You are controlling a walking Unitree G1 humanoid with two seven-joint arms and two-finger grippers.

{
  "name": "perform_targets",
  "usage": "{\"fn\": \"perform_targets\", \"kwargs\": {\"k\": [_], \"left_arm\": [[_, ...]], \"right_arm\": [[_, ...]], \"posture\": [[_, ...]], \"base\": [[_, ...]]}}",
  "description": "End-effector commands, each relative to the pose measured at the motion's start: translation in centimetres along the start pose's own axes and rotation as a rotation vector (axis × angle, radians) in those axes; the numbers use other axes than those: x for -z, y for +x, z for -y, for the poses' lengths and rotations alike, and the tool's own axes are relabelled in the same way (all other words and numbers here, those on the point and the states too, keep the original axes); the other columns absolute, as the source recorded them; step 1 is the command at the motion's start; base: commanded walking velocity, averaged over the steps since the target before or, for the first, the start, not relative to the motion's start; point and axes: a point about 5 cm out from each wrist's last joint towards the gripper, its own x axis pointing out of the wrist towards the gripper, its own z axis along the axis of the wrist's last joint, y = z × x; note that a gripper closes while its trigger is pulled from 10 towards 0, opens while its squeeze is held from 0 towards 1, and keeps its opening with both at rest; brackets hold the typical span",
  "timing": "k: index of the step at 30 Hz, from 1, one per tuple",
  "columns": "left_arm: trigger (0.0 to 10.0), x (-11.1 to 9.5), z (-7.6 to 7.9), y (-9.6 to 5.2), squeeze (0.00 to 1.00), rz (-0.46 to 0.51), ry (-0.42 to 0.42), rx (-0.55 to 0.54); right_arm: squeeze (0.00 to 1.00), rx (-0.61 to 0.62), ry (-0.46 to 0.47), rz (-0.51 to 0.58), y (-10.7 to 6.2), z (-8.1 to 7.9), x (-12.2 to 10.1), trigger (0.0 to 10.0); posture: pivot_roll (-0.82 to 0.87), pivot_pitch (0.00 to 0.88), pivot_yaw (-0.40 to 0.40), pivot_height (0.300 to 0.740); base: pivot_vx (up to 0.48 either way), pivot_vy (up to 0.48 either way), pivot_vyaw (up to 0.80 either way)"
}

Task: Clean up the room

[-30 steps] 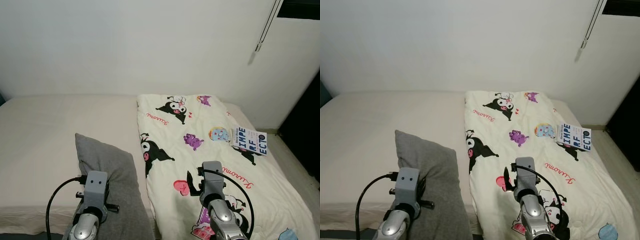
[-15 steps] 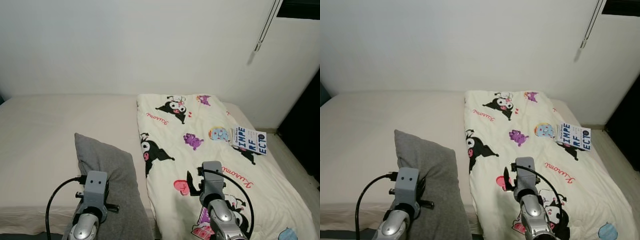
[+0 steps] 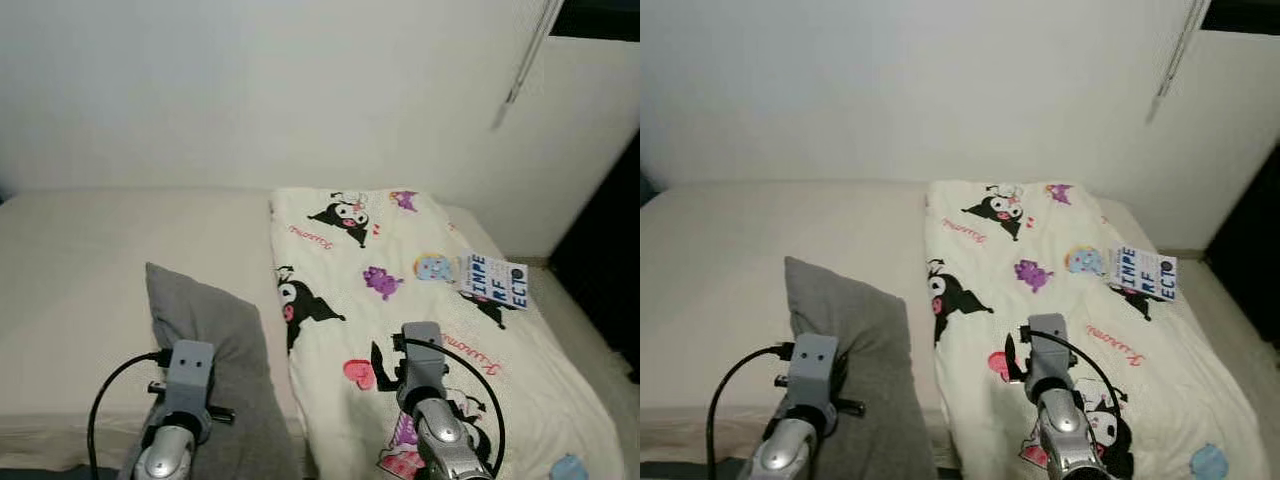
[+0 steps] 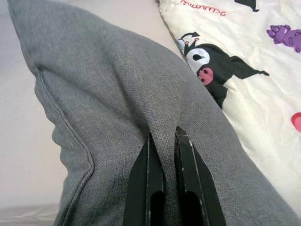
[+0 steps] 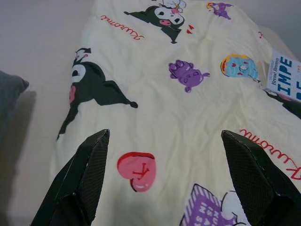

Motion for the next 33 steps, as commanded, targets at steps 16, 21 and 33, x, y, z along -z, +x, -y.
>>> {"fn": "perform_targets", "kwargs": {"k": [16, 21, 33], "left_arm": [[10.0, -0.91, 0.12, 0.23, 0.00, 0.053, -0.005, 0.006], [10.0, -0.91, 0.17, 0.27, 0.00, 0.054, -0.011, 0.005], [10.0, -1.13, 0.14, 0.17, 0.00, 0.062, -0.011, -0.003]], "right_arm": [[0.00, 0.010, 0.017, -0.013, -0.29, 0.14, 0.52, 10.0], [0.00, 0.003, -0.010, -0.012, -0.24, 0.15, 0.44, 10.0], [0.00, -0.017, -0.036, -0.008, -0.13, -0.13, 0.28, 10.0]], "posture": [[0.05, 0.094, -0.016, 0.740], [0.05, 0.094, -0.018, 0.740], [0.05, 0.099, -0.019, 0.740]], "base": [[0.000, 0.000, 0.00], [0.000, 0.000, 0.00], [0.000, 0.000, 0.48]]}}
